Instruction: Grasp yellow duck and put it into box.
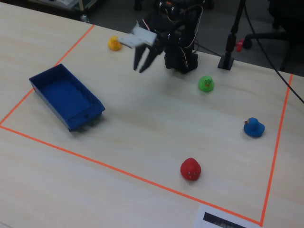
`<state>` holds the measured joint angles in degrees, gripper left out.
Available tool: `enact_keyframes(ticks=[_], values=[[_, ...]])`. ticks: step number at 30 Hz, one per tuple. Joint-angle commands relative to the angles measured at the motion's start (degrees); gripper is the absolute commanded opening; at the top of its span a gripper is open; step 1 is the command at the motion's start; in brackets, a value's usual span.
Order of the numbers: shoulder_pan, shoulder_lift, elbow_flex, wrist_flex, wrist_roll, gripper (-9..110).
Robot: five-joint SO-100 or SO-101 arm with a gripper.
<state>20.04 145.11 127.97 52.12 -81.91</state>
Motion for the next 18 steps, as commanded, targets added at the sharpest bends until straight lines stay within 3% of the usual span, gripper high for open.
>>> enact_keyframes(ticks=[1,10,18], values=[[11.7,-15.8,-26.7,-1.9,-1.9,9],[43.8,-26.5,-41.6,2.8,-5.5,23],[66.4,-24.8,-38.9,12.7,-7.6,29]])
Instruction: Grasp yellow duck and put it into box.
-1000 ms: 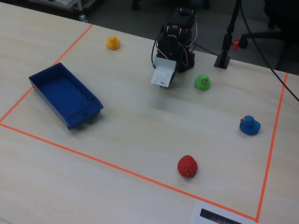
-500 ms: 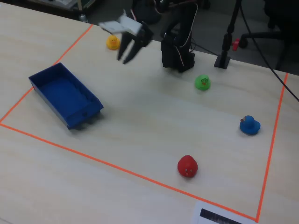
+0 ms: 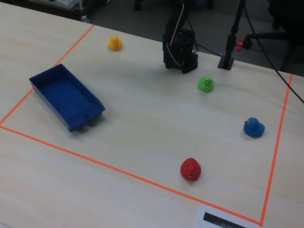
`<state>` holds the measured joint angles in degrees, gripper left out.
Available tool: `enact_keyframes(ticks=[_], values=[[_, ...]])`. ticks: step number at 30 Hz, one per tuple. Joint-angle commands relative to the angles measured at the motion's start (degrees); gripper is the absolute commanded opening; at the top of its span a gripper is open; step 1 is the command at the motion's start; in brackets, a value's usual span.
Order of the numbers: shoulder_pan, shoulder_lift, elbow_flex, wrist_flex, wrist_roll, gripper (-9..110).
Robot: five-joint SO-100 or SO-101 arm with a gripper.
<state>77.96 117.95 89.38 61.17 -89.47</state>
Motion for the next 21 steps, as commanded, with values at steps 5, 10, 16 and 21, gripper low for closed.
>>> enact_keyframes(ticks=[5,10,16,21], values=[[19.5,7.3,6.5,12.6,-0.9,35],[25.9,8.9,12.4,19.3,-3.3,39],[31.1,7.3,20.8,15.2,-5.2,43],[31.8,1.6,23.2,8.2,-5.2,49]])
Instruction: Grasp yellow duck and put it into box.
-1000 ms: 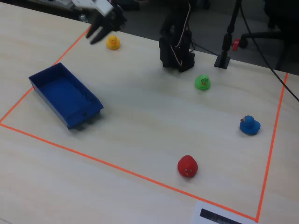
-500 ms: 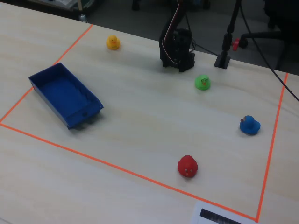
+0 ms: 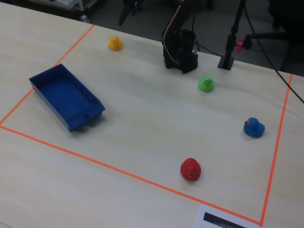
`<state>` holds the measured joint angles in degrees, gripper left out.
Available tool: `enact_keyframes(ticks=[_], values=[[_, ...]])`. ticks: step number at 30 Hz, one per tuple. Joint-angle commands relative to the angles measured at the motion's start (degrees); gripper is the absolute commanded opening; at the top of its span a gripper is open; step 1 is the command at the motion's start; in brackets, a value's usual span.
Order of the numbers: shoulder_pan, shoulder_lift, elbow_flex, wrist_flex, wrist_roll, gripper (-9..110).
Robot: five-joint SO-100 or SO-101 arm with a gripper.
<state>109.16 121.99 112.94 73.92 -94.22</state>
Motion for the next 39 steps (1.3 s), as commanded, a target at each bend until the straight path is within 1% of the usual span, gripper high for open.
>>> enact_keyframes(ticks=[1,8,14,22,31,37,39], values=[[0.6,-4.0,-0.3,-6.1,-0.5,50],[-1.3,-17.8,-4.3,-14.9,-0.5,52],[-3.9,-27.4,-10.4,-16.2,0.0,52],[-6.8,-34.4,-13.2,-18.5,1.4,52],[-4.5,-36.2,-9.3,-20.7,0.4,52],[-2.7,-35.9,-1.7,-32.0,-1.2,54],[-2.5,-36.0,-0.5,-34.2,-2.6,51]])
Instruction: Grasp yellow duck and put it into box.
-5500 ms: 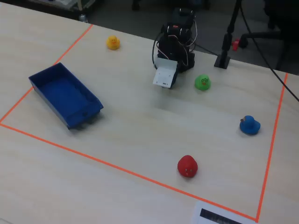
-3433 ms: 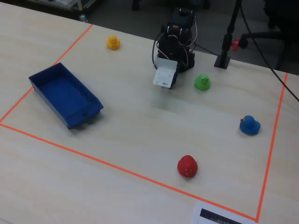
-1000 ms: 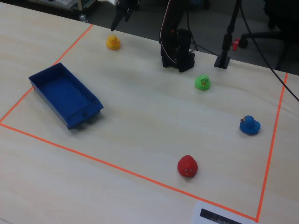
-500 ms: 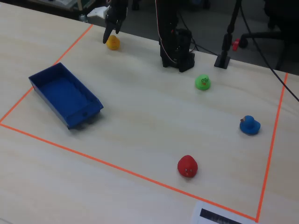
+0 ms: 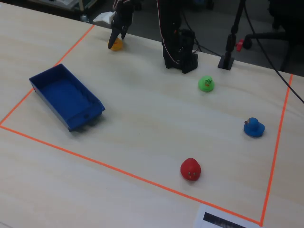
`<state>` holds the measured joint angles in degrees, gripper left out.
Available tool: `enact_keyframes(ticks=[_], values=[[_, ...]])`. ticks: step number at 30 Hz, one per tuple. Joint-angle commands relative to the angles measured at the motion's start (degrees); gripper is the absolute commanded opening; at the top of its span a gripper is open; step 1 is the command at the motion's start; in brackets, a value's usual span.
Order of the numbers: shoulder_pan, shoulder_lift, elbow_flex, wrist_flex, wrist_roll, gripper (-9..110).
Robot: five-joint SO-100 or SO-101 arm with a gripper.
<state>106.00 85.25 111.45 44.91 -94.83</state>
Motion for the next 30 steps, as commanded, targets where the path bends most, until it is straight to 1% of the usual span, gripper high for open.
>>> enact_keyframes(ticks=[1,3,5,6,7,8,13,16,19,22,26,30], values=[[0.6,0.5,1.2,-5.9,-2.1,49],[0.3,0.1,1.3,-6.2,-2.4,43],[-0.5,-0.1,1.1,-6.2,-2.9,33],[-1.0,-0.1,1.1,-6.2,-4.0,22],[-1.7,-0.1,1.1,-6.9,-4.1,9],[-2.1,0.1,1.1,-7.9,-3.8,0],[-2.5,-0.6,-2.7,-7.6,0.1,0],[-4.0,-1.2,-7.8,-3.4,3.0,0],[-7.4,0.8,-16.3,4.7,8.3,0],[-13.3,3.3,-27.9,15.6,14.8,0],[-24.3,6.5,-43.9,28.9,22.4,0],[-36.7,10.5,-50.7,36.5,26.6,0]])
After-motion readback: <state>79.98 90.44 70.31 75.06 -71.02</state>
